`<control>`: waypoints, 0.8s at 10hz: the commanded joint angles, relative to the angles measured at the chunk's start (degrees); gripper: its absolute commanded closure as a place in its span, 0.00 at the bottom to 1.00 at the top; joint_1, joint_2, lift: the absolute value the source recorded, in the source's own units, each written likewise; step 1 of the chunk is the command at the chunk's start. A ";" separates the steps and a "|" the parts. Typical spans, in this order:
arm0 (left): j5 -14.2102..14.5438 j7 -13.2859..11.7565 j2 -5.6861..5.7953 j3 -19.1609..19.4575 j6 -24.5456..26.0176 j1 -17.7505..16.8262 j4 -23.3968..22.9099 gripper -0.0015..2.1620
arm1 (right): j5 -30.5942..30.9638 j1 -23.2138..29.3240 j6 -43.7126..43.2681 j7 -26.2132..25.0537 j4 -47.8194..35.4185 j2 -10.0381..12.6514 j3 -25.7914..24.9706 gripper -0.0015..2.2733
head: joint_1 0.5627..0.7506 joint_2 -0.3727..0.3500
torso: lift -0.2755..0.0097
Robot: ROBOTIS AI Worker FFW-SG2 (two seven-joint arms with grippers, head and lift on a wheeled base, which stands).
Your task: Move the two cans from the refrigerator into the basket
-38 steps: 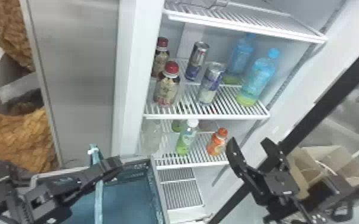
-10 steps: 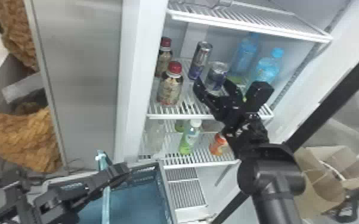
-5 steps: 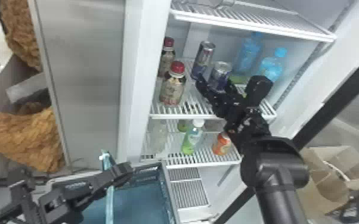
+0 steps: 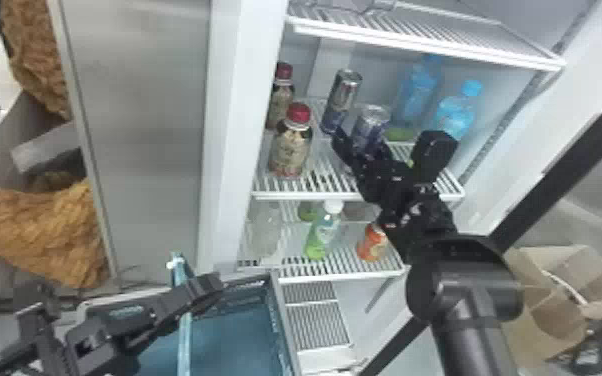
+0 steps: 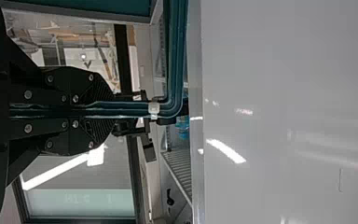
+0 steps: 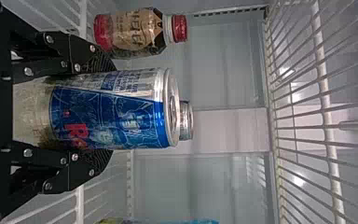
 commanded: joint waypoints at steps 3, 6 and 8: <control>0.11 -0.01 0.07 0.00 0.00 0.01 0.00 0.55 | 1.14 7.18 4.33 -4.05 -13.54 -0.02 -0.57 0.57 | 0.70 0.06 | 0.86; 0.11 -0.01 -0.01 -0.12 0.00 0.01 0.00 0.55 | 0.91 12.95 8.97 -4.67 -22.68 0.07 -2.51 0.57 | 0.70 0.04 | 0.86; 0.11 -0.01 -0.01 0.00 0.00 0.01 0.00 0.55 | -0.69 17.87 13.89 -5.02 -30.41 0.24 -2.74 0.57 | 0.70 0.03 | 0.86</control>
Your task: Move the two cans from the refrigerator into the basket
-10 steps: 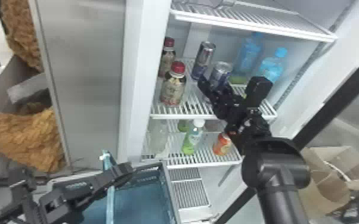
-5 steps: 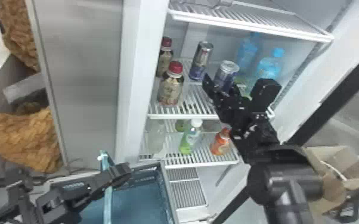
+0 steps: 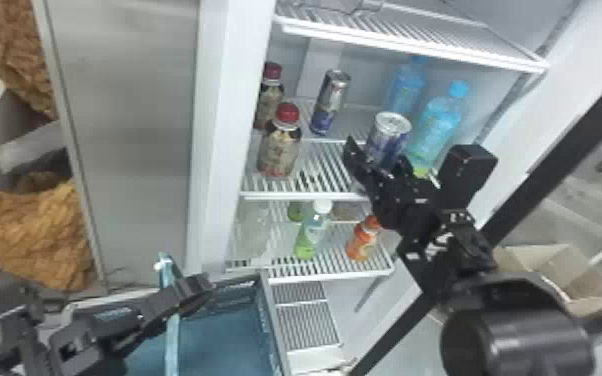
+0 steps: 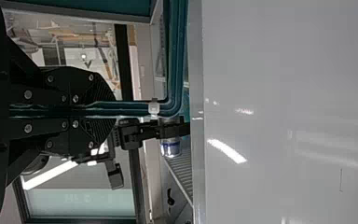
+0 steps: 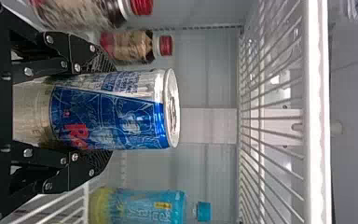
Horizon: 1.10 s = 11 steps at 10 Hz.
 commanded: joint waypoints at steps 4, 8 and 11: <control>0.00 -0.09 -0.11 0.22 0.00 0.28 0.00 0.55 | -4.07 10.84 8.91 0.00 -11.77 1.18 -0.13 0.57 | 0.70 0.05 | 0.86; 0.00 0.00 -0.11 0.22 0.00 0.42 0.00 0.55 | -9.32 17.03 16.08 1.75 -16.69 1.18 3.19 0.57 | 0.70 0.10 | 0.86; 0.00 0.00 -0.11 0.34 -0.14 0.28 0.00 0.55 | -11.61 17.59 19.88 3.86 -14.02 1.18 6.50 0.57 | 0.70 0.19 | 0.86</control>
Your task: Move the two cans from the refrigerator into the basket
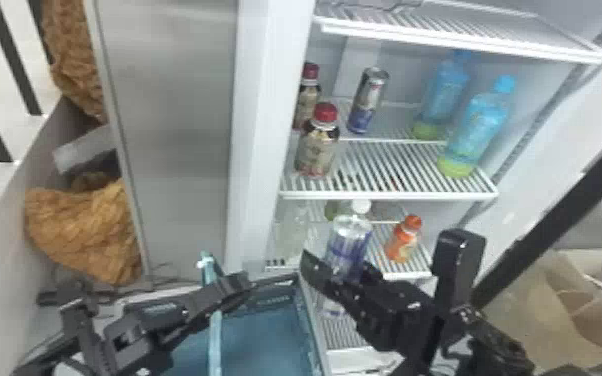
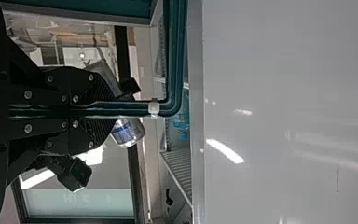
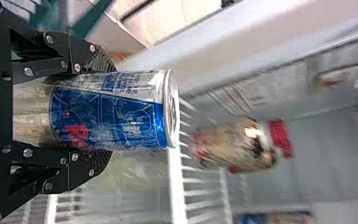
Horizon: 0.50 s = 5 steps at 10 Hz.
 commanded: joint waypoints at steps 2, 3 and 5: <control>0.00 -0.06 0.02 0.12 -0.09 -0.13 0.00 0.55 | -0.81 -0.50 2.20 1.53 3.12 0.00 3.09 0.57 | 0.70 0.23 | 0.86; 0.00 -0.06 0.02 0.12 -0.09 0.01 0.00 0.55 | -0.92 -0.78 2.91 1.97 3.96 0.00 4.00 0.57 | 0.70 0.26 | 0.86; 0.12 -0.06 0.02 0.12 -0.09 0.01 0.00 0.55 | -0.92 -2.19 4.73 3.81 6.92 -0.18 5.49 0.56 | 0.70 0.29 | 0.86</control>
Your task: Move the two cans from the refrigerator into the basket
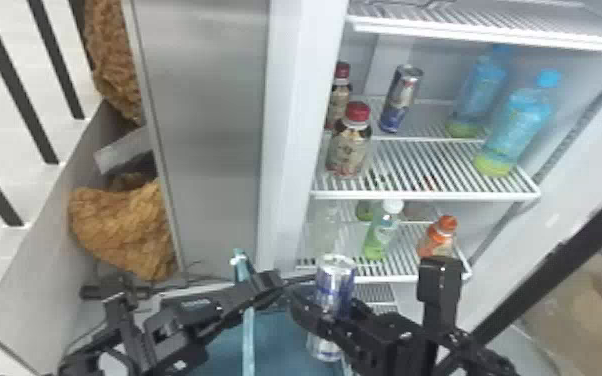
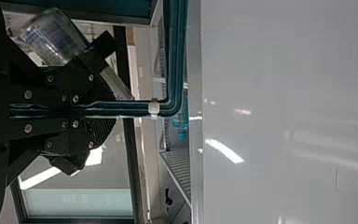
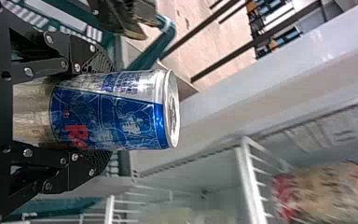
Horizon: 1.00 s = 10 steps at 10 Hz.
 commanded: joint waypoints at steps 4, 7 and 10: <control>0.10 0.00 0.02 0.15 0.00 0.29 0.00 0.55 | -0.13 -2.31 0.95 2.26 3.88 -0.27 0.80 0.06 | 0.70 0.34 | 0.86; 0.10 0.00 -0.07 0.04 0.00 0.29 0.00 0.55 | 0.79 -0.20 -6.50 2.17 -0.20 -0.01 -3.66 0.05 | 0.70 0.32 | 0.86; -0.02 0.00 0.02 0.15 0.00 0.00 0.00 0.55 | 4.44 2.62 -15.64 0.15 -5.26 1.49 -10.51 0.05 | 0.70 0.20 | 0.86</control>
